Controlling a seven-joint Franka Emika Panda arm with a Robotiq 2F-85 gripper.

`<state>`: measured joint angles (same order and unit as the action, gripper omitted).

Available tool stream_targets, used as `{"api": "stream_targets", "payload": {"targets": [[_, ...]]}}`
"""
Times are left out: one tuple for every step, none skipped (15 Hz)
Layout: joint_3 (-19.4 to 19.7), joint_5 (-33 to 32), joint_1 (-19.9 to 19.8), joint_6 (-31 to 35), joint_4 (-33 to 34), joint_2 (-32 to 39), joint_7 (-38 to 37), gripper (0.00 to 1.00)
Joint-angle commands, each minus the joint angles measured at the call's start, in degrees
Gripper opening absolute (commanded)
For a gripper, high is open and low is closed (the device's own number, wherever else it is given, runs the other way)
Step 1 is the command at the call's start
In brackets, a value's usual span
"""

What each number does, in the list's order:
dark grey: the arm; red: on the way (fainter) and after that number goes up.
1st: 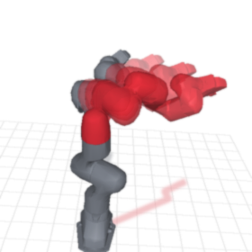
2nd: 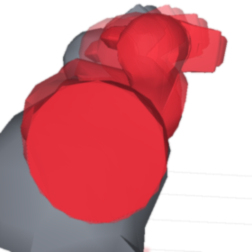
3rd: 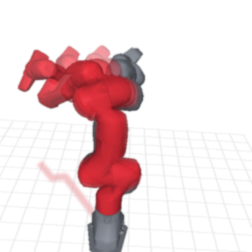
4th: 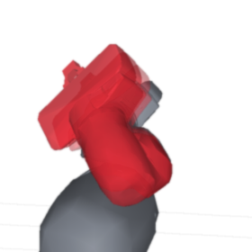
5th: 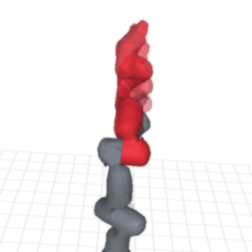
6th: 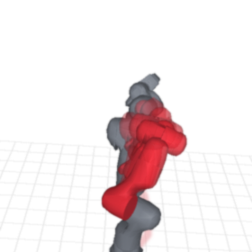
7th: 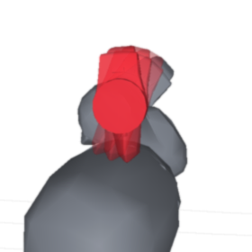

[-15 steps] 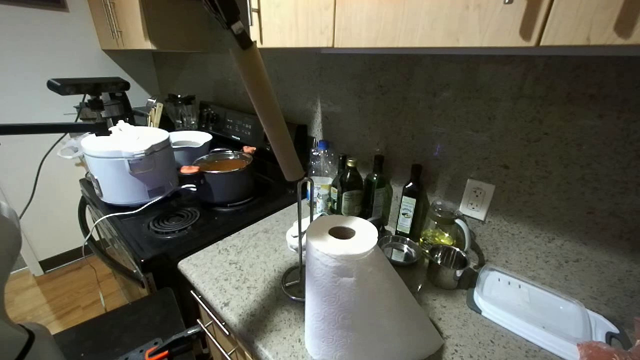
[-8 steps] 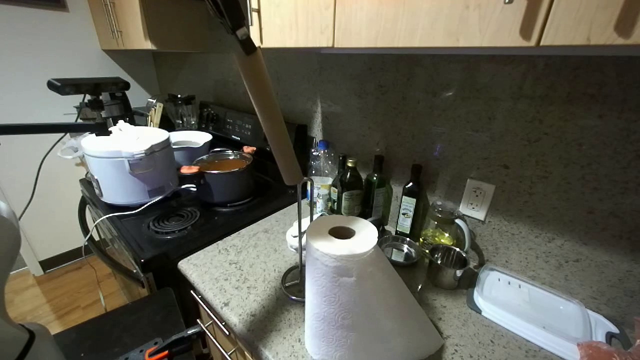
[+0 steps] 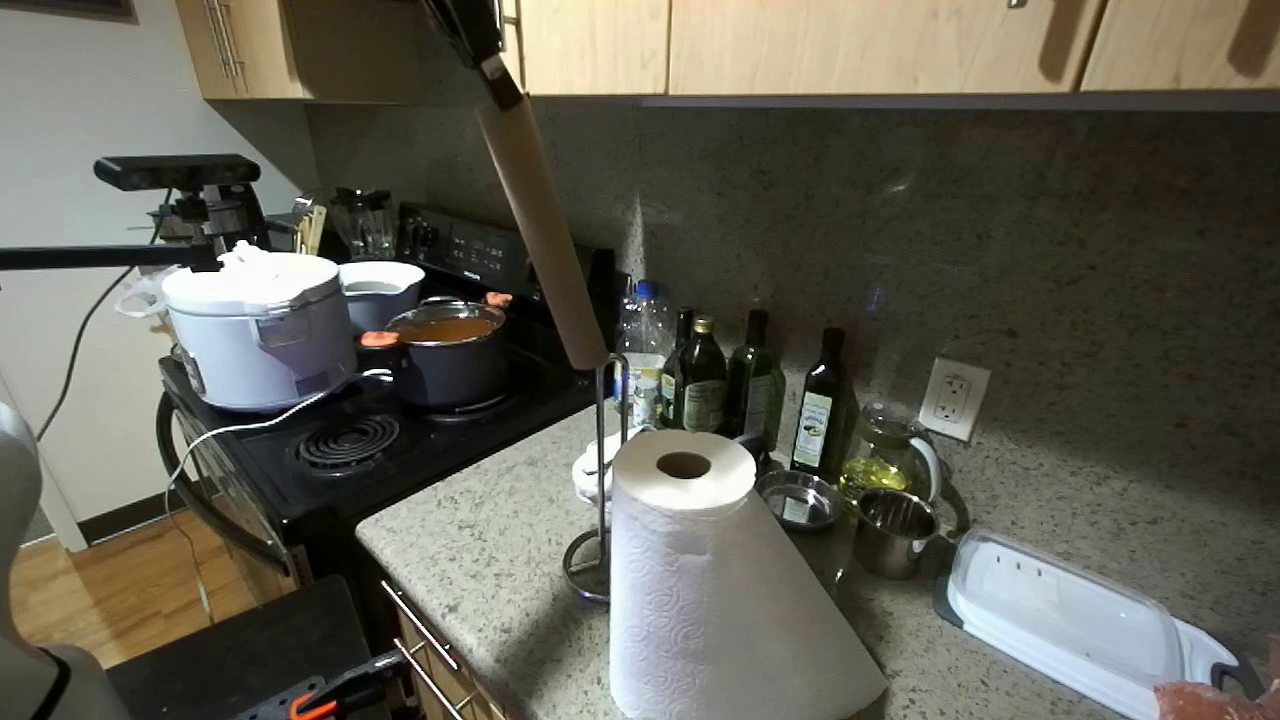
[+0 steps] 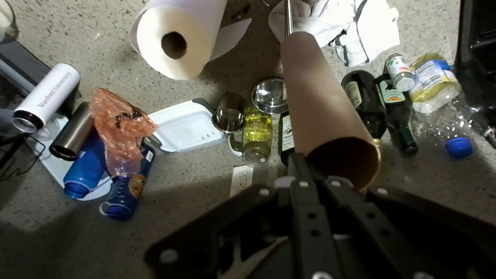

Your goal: Replace the paper towel roll with the core on the stand

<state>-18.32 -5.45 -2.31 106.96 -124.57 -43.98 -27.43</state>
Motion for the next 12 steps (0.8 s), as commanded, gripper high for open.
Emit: {"api": "stream_targets", "payload": {"targets": [[0.91, 0.78, 0.62, -1.92, 2.08, 2.11, 0.21, 0.00], [0.84, 0.70, 0.62, -2.16, 2.42, 2.17, 0.15, 0.00], [0.70, 0.63, 0.63, -2.41, 2.74, 2.16, 0.01, 0.00], [0.49, 0.50, 0.63, -2.76, 3.07, 2.07, -0.13, 0.00], [0.27, 0.37, 0.66, -3.19, 3.37, 1.90, -0.27, 0.00], [0.12, 0.24, 0.68, -3.58, 3.62, 1.75, -0.39, 0.00], [-0.01, 0.15, 0.76, -4.00, 3.94, 1.58, -0.46, 0.00], [-0.02, 0.14, 0.91, -4.37, 4.26, 1.50, -0.43, 0.00], [0.00, 0.15, 1.01, -4.74, 4.66, 1.54, -0.41, 0.00], [0.05, 0.06, 0.98, -5.18, 5.02, 1.62, -0.37, 0.00], [0.21, 0.07, 0.98, -5.27, 5.34, 1.78, -0.25, 0.00], [0.31, -0.01, 0.89, -5.34, 5.63, 1.90, -0.19, 0.00]]}}
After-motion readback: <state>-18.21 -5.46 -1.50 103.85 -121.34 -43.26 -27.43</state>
